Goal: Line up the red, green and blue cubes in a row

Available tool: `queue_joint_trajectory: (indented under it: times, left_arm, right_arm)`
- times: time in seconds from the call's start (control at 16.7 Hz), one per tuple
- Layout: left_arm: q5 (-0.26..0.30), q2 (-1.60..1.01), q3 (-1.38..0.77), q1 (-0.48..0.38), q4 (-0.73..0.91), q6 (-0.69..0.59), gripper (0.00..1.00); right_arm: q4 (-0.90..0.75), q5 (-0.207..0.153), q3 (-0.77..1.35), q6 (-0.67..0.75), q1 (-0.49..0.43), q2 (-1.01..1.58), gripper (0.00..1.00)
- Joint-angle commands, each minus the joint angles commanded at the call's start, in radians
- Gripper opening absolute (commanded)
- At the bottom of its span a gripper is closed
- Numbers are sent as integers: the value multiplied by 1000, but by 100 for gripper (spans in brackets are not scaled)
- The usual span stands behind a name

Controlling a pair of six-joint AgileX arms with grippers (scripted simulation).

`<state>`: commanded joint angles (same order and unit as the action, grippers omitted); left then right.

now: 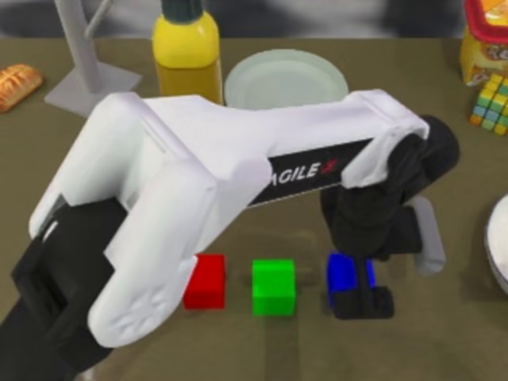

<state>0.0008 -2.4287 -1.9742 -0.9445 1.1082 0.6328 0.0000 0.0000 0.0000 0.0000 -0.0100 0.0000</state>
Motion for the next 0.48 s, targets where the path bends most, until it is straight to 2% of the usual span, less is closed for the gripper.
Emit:
queue_joint_trajectory:
  times: [0.3, 0.48]
  left_arm:
    - [0, 27, -144, 13, 183, -3, 100]
    - [0, 40, -188, 18, 229, -3, 100]
  right_arm:
    - [0, 0, 0, 0, 0, 0, 100]
    - [0, 0, 0, 0, 0, 0, 100]
